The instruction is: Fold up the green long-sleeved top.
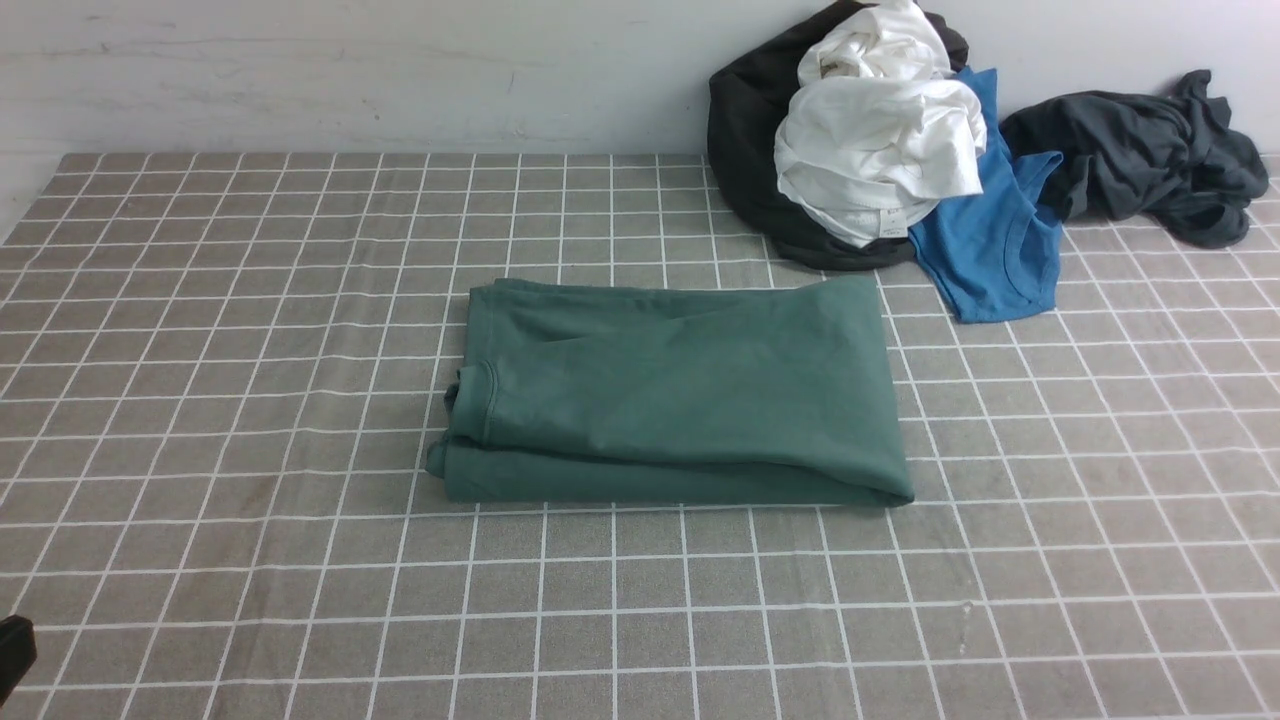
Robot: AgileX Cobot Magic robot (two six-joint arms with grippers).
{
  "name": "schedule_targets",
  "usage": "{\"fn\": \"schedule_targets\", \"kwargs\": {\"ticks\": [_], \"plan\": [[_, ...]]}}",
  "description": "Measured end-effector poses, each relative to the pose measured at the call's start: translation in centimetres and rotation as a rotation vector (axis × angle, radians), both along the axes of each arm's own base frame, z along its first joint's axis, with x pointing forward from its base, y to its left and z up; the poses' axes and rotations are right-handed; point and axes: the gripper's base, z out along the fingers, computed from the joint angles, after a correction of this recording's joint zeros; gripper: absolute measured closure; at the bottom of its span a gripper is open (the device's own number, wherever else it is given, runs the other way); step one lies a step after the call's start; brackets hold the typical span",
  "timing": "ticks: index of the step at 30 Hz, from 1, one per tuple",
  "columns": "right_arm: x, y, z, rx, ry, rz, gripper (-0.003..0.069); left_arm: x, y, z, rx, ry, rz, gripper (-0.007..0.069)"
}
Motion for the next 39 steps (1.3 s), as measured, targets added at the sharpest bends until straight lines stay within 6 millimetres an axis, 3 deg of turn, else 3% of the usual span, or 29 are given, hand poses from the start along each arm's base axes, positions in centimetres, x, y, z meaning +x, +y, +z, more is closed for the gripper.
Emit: {"fn": "schedule_targets", "kwargs": {"ticks": [6,8,12,15,18,39], "plan": [[-1.3,-1.8,-1.2,0.166,-0.273,-0.074,0.0673,0.0,0.0,0.0,0.000,-0.001,0.000,0.0474],[-1.0,-2.2,-3.0,0.199,-0.315,-0.170,0.0673,0.0,0.0,0.0,0.000,0.000,0.000,0.0474],[0.0,-3.2,-5.7,0.278,-0.244,-0.447,0.0673,0.0,0.0,0.0,0.001,0.004,0.000,0.0474],[0.2,-4.0,-5.9,0.311,-0.221,-0.611,0.0673,0.0,0.0,-0.1,0.003,0.010,0.000,0.0474],[0.2,-4.6,-6.3,0.235,-0.216,-0.702,0.0673,-0.1,0.0,-0.2,0.006,0.020,0.000,0.0474],[0.2,-5.0,-6.5,0.084,-0.266,-0.712,0.0673,-0.1,0.0,-0.2,0.006,0.020,0.000,0.0474]]}}
